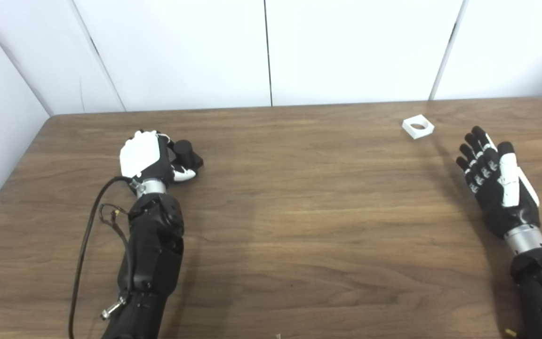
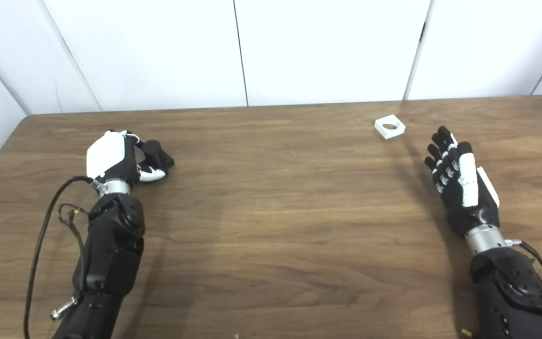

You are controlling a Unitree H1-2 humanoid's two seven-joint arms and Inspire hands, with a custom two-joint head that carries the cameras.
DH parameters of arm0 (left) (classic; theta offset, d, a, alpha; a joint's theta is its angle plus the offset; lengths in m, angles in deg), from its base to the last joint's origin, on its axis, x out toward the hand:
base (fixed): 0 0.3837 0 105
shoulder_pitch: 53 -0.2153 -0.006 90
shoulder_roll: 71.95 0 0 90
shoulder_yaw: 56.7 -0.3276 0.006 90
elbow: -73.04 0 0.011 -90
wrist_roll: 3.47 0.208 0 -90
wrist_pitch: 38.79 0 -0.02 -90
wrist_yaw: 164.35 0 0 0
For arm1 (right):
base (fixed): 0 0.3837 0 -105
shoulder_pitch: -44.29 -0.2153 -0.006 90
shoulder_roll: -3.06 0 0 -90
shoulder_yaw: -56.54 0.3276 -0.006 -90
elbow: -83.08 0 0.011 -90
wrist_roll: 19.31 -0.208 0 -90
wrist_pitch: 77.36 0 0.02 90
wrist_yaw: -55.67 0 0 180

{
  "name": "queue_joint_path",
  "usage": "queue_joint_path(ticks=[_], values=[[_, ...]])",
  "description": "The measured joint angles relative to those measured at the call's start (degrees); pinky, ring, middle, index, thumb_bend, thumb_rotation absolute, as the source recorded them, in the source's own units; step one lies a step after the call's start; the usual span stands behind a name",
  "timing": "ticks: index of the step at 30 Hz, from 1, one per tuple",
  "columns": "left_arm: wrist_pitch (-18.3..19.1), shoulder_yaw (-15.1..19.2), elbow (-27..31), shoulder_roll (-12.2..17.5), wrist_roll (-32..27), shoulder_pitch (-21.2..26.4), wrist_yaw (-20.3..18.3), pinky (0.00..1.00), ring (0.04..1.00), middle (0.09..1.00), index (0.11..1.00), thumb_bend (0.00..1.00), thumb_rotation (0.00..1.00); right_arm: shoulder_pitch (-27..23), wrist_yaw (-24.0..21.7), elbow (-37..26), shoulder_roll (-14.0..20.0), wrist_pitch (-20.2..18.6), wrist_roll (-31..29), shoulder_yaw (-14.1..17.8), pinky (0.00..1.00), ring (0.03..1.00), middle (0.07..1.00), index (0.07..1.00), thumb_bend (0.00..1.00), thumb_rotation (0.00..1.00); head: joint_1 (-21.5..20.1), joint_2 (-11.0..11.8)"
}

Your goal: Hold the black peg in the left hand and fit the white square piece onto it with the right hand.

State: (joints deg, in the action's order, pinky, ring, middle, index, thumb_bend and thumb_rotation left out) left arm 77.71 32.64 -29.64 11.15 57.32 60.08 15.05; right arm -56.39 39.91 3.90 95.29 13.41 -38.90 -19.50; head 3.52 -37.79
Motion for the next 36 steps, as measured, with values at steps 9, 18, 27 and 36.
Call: queue_joint_path(ticks=[9, 18, 27, 36], values=[[-0.01, -1.66, 6.63, 0.07, -3.93, -4.05, -2.25, 1.0, 1.0, 0.872, 0.485, 0.52, 0.06, 0.1, 0.03, -0.13, 0.06, -0.19, -0.04, 0.0, 1.0, 1.0, 1.0, 1.0, 0.6, 0.99, -0.18, -0.35], [0.04, -3.13, 15.3, -1.81, -4.03, -9.25, -6.85, 1.0, 1.0, 0.892, 0.49, 0.52, 0.06, 0.71, 0.46, -1.14, 0.0, -1.7, 0.04, -0.06, 1.0, 1.0, 1.0, 1.0, 0.58, 1.0, -0.88, -0.7], [-0.57, -7.83, 21.29, -2.44, -6.2, -14.16, -6.55, 1.0, 1.0, 0.888, 0.491, 0.52, 0.06, 1.37, 0.52, -2.19, -0.07, -2.72, 0.13, -0.36, 1.0, 1.0, 1.0, 1.0, 0.58, 1.0, -1.93, -0.97], [-0.8, -13.53, 25.78, -2.63, -6.36, -17.37, -7.01, 1.0, 1.0, 0.891, 0.492, 0.52, 0.06, 1.54, 1.61, -2.89, -0.44, -3.4, 1.18, -0.92, 1.0, 1.0, 1.0, 1.0, 0.58, 1.0, -3.43, -1.32]])
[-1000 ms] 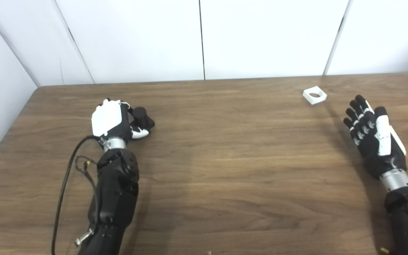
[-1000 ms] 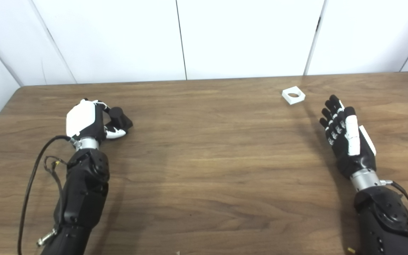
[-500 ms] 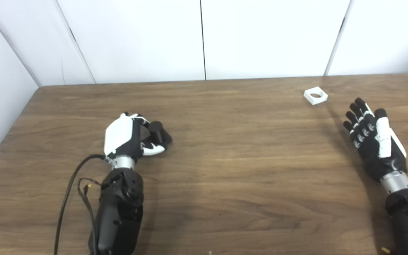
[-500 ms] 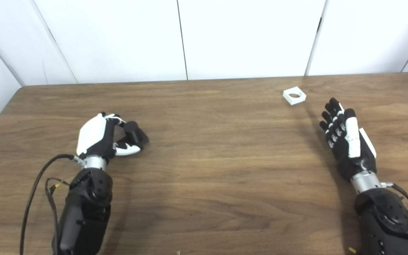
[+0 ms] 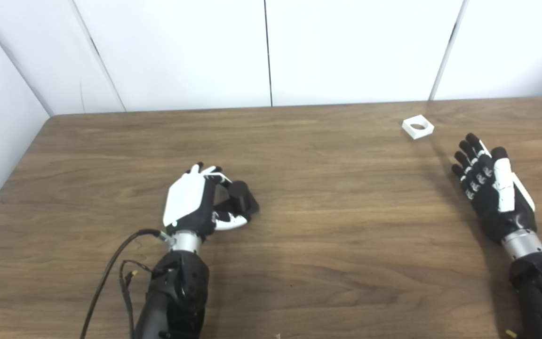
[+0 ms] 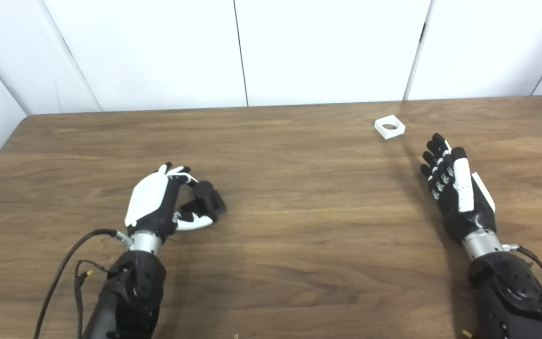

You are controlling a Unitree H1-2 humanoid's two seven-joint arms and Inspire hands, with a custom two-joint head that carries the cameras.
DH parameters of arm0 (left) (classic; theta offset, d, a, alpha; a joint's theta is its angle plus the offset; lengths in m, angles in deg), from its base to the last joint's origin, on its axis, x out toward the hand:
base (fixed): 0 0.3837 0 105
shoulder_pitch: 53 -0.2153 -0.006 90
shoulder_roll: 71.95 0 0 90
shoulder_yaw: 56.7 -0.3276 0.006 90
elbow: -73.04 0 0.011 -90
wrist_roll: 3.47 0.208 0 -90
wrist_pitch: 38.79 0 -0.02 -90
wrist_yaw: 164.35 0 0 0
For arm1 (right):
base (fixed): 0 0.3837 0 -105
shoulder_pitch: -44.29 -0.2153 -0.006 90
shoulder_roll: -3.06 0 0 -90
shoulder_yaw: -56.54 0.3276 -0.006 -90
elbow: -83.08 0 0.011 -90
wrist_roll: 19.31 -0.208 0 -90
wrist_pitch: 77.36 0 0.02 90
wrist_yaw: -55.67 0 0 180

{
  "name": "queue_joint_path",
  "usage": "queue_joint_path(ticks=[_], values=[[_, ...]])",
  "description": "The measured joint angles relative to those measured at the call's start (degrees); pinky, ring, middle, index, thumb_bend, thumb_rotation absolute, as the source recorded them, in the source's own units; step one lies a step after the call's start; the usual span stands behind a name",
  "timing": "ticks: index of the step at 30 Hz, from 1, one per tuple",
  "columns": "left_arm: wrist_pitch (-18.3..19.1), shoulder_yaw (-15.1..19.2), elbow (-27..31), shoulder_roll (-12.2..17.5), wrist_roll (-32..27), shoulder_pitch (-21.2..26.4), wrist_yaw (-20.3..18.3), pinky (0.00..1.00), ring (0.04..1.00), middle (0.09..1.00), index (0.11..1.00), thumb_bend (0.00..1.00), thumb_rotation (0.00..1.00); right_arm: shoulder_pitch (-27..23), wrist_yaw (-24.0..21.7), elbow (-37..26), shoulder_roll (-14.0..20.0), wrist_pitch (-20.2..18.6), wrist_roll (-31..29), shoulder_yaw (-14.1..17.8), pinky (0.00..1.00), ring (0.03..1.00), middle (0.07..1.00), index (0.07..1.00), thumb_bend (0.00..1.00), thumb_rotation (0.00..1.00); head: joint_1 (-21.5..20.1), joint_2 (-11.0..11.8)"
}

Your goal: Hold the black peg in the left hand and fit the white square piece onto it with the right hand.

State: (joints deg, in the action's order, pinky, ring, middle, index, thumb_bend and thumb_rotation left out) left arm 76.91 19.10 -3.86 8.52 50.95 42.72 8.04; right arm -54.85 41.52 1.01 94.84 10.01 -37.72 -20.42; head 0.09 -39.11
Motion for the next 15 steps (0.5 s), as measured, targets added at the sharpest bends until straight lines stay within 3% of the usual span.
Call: queue_joint_path(ticks=[15], values=[[-2.59, -6.18, 4.39, -0.97, -0.65, -5.12, 0.11, 1.0, 1.0, 0.896, 0.493, 0.51, 0.06, 1.09, 1.48, -2.2, -1.09, -1.21, 0.42, -0.49, 1.0, 1.0, 1.0, 1.0, 0.56, 1.0, -1.32, -0.53]])
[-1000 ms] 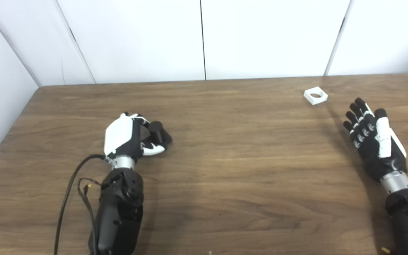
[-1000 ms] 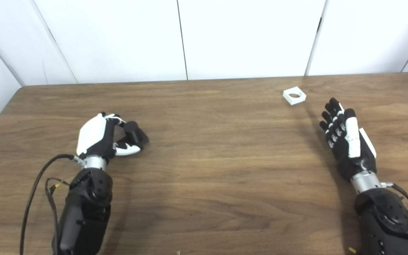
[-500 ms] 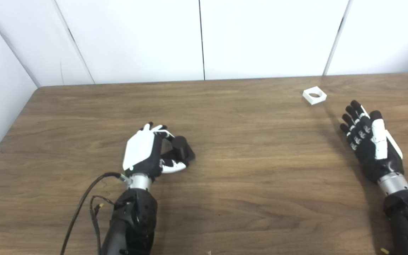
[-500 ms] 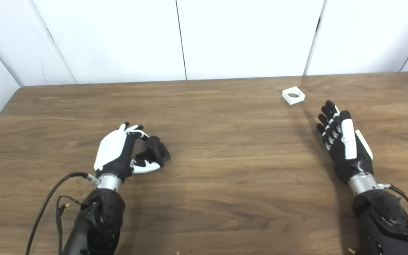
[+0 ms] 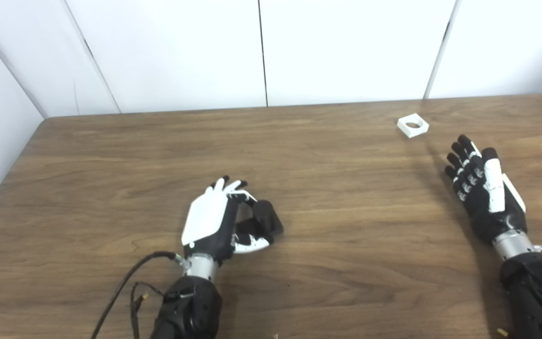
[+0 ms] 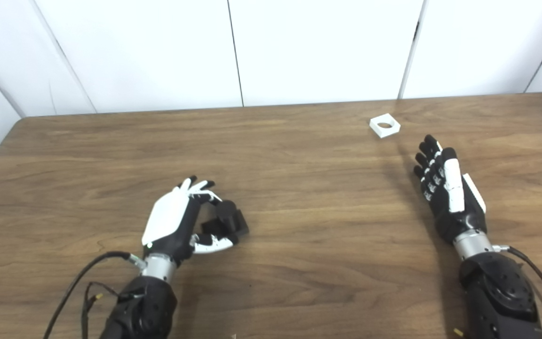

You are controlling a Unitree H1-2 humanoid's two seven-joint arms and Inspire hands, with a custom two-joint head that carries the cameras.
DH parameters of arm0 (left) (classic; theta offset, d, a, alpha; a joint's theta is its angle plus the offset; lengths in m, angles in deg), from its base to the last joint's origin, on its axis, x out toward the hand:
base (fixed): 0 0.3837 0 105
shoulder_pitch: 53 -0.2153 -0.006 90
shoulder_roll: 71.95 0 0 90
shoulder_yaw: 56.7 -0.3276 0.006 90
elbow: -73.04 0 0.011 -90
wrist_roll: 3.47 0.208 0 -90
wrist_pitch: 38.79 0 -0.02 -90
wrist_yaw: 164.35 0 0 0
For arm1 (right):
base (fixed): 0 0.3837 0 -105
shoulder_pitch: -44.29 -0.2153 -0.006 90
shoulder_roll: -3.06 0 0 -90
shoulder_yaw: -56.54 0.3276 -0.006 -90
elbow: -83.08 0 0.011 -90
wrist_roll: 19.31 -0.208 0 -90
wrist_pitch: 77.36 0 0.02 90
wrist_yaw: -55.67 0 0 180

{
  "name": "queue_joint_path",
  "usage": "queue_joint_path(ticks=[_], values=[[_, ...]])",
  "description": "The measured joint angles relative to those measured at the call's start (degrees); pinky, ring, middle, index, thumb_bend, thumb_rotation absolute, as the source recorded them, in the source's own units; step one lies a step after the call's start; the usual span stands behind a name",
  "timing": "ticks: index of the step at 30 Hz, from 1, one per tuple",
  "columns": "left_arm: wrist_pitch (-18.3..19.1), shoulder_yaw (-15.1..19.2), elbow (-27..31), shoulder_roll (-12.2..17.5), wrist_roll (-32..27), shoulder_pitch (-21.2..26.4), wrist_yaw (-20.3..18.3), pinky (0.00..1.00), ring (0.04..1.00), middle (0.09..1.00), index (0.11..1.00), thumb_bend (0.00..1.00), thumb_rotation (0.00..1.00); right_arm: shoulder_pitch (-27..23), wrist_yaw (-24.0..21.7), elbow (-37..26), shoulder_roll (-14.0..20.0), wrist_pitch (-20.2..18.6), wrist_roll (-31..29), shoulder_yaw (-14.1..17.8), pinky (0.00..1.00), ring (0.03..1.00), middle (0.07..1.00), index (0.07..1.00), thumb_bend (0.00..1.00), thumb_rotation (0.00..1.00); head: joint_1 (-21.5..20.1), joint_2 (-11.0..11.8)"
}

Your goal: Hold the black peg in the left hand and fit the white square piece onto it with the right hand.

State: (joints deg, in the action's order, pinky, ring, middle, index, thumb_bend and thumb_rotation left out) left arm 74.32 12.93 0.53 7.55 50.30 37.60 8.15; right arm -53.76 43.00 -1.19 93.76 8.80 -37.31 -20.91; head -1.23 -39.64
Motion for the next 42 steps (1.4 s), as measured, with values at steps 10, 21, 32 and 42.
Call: queue_joint_path(ticks=[10, 21, 32, 42], values=[[-2.45, -2.08, 1.3, -0.63, -0.5, -2.74, 0.53, 1.0, 1.0, 0.896, 0.492, 0.52, 0.06, 0.52, 0.24, -1.2, -0.44, -0.78, 0.1, -0.07, 1.0, 1.0, 1.0, 1.0, 0.57, 1.0, -0.26, -0.7], [-3.61, -3.52, 2.5, -0.88, -0.74, -4.79, 0.02, 1.0, 1.0, 0.894, 0.492, 0.52, 0.06, 0.69, 0.2, -1.34, -0.43, -0.81, 0.09, -0.06, 1.0, 1.0, 1.0, 1.0, 0.58, 1.0, -0.35, -1.23], [-4.22, -3.64, 2.54, -0.74, -0.83, -5.33, 0.1, 1.0, 1.0, 0.896, 0.492, 0.51, 0.06, 0.76, 0.88, -2.87, -0.44, -2.24, 0.55, -0.15, 1.0, 1.0, 1.0, 1.0, 0.64, 0.8, -0.7, -1.58], [-3.86, -3.65, 2.65, -0.79, -0.92, -5.46, 0.17, 1.0, 1.0, 0.897, 0.492, 0.52, 0.06, -4.08, 2.63, -6.05, -0.43, -5.36, 0.68, -0.19, 1.0, 1.0, 1.0, 1.0, 0.64, 0.73, -0.88, -1.32]])
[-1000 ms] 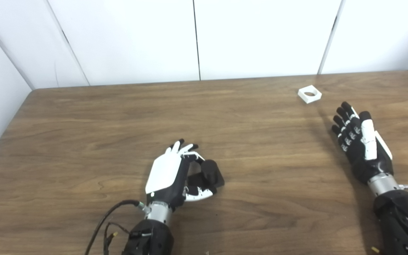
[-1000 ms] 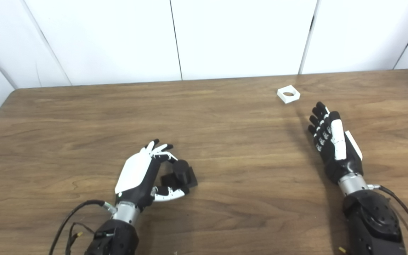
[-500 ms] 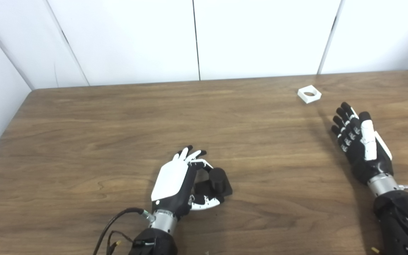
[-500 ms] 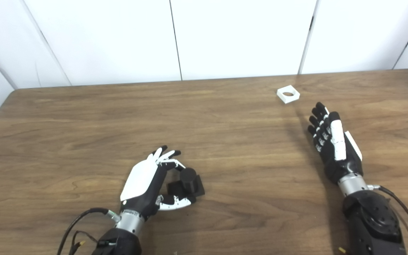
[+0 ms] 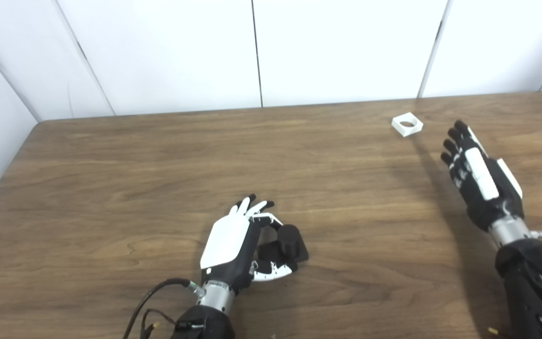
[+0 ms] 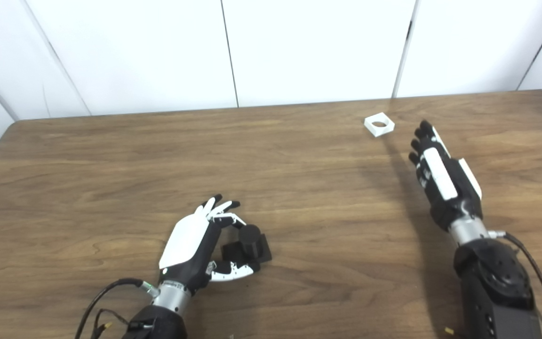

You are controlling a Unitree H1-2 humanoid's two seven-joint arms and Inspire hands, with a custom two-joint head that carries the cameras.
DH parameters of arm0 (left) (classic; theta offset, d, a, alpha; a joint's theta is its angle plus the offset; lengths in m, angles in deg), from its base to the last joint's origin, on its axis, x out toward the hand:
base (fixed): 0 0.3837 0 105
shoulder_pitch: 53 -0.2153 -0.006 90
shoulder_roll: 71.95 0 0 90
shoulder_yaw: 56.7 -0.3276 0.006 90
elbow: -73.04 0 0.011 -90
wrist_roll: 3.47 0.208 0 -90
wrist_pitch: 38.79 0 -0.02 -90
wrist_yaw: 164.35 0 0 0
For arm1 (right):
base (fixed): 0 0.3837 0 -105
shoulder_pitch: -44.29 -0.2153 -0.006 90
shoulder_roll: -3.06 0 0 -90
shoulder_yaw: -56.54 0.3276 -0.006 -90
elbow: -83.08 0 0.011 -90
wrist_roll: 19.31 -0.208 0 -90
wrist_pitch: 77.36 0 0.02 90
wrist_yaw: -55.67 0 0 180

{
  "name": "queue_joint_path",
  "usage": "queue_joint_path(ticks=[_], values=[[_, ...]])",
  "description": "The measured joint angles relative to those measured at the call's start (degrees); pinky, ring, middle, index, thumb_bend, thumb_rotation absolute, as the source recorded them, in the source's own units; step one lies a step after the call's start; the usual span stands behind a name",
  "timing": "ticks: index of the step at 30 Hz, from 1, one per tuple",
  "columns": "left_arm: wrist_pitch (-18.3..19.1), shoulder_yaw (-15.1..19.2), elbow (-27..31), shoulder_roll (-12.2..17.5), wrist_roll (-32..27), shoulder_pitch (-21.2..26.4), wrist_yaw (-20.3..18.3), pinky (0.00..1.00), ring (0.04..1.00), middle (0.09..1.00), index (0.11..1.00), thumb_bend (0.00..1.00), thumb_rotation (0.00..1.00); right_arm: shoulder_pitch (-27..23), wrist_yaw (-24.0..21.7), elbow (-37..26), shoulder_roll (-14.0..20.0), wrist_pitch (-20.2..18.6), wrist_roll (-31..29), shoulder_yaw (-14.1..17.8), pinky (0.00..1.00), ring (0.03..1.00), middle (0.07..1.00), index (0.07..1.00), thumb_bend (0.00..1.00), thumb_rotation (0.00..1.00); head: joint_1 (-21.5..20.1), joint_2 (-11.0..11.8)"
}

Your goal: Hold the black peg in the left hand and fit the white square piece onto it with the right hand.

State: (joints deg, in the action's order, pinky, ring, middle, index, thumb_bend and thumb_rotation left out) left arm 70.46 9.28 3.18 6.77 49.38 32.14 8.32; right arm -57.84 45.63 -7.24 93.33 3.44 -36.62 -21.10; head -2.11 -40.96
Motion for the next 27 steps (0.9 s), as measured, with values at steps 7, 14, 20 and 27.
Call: queue_joint_path(ticks=[7, 14, 20, 27], values=[[-0.02, -0.2, -0.01, 0.01, 0.01, 0.01, -0.01, 1.0, 1.0, 0.893, 0.492, 0.52, 0.06, -5.23, 1.25, -1.66, 0.78, -2.22, 2.69, -1.1, 1.0, 1.0, 1.0, 1.0, 0.66, 0.77, -0.09, 0.0], [-0.19, -0.23, -0.16, 0.01, 0.0, 0.07, 0.22, 1.0, 1.0, 0.895, 0.492, 0.51, 0.06, -11.59, 1.22, -0.93, 6.32, -3.51, 10.08, -4.9, 1.0, 1.0, 1.0, 0.988, 0.58, 0.69, -0.61, 0.7], [-0.6, -0.27, -0.49, 0.01, -0.16, 0.1, 0.65, 1.0, 1.0, 0.894, 0.492, 0.52, 0.06, -16.4, 1.11, 2.15, 11.8, -5.74, 21.83, -11.25, 1.0, 1.0, 0.975, 0.822, 0.67, 0.44, -1.67, 1.67], [-2.3, -0.17, -1.79, -0.04, -0.44, 0.1, 2.37, 1.0, 1.0, 0.894, 0.492, 0.52, 0.06, -19.95, -0.15, 8.19, 16.35, -4.87, 34.81, -20.11, 0.96, 1.0, 0.97, 0.744, 0.77, 0.28, -2.02, 3.6]])
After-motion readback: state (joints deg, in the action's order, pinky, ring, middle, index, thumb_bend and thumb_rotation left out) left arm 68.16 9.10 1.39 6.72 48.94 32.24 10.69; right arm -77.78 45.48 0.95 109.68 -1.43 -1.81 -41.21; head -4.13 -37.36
